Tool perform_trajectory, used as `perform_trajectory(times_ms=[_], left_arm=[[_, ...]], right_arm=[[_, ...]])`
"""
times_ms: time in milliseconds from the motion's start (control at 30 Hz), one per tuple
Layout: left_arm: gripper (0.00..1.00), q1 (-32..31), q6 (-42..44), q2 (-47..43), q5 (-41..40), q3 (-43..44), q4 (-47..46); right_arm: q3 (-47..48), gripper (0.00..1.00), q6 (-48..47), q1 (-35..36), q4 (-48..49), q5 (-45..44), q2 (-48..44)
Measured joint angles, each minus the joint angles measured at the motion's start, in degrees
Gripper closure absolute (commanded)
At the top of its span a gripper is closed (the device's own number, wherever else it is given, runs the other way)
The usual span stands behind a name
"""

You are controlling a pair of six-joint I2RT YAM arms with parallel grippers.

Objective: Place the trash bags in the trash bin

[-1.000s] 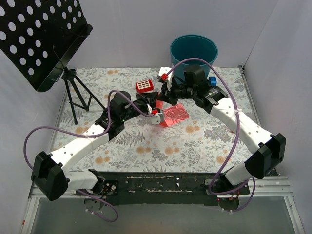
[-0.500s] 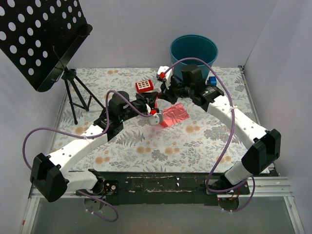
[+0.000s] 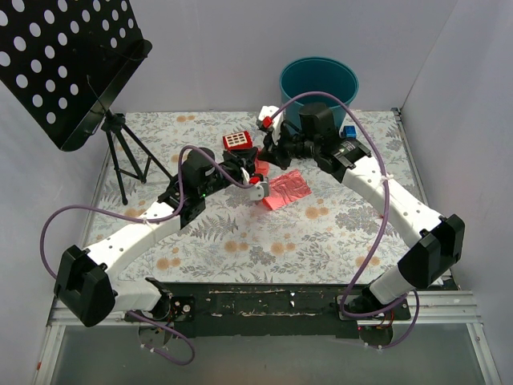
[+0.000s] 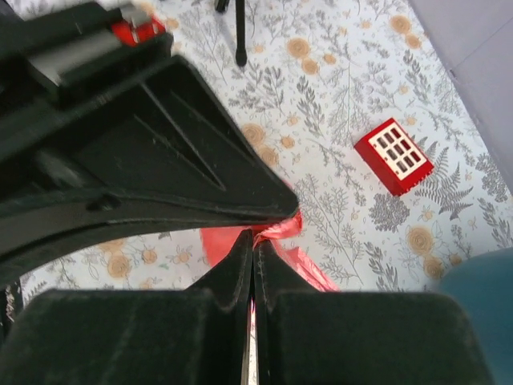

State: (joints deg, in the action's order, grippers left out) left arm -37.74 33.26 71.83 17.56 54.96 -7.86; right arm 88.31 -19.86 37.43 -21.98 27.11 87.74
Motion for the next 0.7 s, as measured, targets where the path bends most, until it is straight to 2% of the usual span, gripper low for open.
perform_trajectory(times_ms=[267,467,700], left_arm=[[1.00,-0.24,-1.16,3.28,0.61,3.67,-2.89],[1.00,0.42,-0.90,1.90,0.98,2.82,1.05],[1.00,0.11,-0.90,-0.79,2.49,1.97,5.79]], right_arm=[[-2.86,0.99,-1.88,-0.07,-0.04,-1.22,-0.26],[2.12,0.99,-0.59,-0.26,-0.90,-1.92,-0.09],[2.27,0.99,0.09,-1.01,-0.13,-1.92,0.61]])
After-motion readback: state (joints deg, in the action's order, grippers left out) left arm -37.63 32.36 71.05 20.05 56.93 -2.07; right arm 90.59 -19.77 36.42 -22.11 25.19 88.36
